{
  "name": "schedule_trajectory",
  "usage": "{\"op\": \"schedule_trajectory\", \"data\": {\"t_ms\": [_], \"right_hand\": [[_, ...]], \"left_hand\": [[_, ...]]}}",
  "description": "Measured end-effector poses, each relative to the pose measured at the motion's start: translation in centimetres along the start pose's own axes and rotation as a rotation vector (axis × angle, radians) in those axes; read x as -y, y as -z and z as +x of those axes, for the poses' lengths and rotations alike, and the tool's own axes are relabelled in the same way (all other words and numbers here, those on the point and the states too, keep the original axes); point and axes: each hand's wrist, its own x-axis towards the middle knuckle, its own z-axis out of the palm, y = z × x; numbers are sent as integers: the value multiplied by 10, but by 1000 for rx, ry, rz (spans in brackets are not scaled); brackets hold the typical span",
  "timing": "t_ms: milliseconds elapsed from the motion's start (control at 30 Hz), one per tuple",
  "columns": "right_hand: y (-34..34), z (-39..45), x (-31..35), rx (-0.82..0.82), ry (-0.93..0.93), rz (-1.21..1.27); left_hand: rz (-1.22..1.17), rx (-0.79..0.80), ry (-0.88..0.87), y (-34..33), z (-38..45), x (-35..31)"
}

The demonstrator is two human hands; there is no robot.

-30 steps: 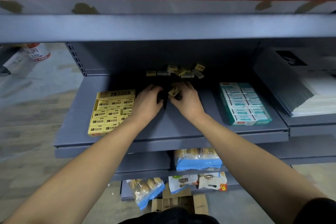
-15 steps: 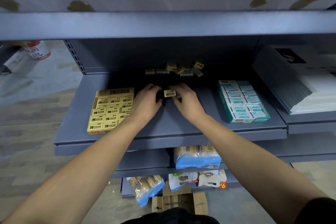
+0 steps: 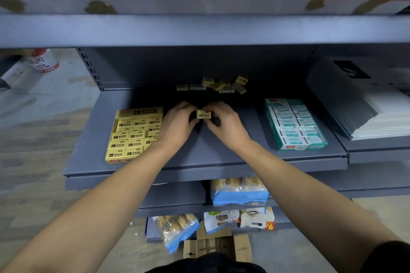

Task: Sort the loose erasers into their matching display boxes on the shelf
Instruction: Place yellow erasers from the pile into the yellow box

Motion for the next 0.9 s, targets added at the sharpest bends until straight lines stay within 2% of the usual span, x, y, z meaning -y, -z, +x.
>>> {"op": "schedule_trajectory", "data": {"t_ms": [100, 233, 400, 567, 900], "right_hand": [[-3, 7, 6, -24, 43, -14], [-11, 19, 21, -46, 27, 48], [-31, 28, 48, 91, 87, 120], [-52, 26, 71, 207, 139, 207], [-65, 18, 81, 282, 142, 175]], "left_hand": [[33, -18, 24, 8, -4, 1], [69, -101, 140, 31, -12, 23], [132, -215, 303, 68, -30, 50], [145, -242, 380, 91, -59, 67], [142, -292, 426, 100, -88, 68]]}}
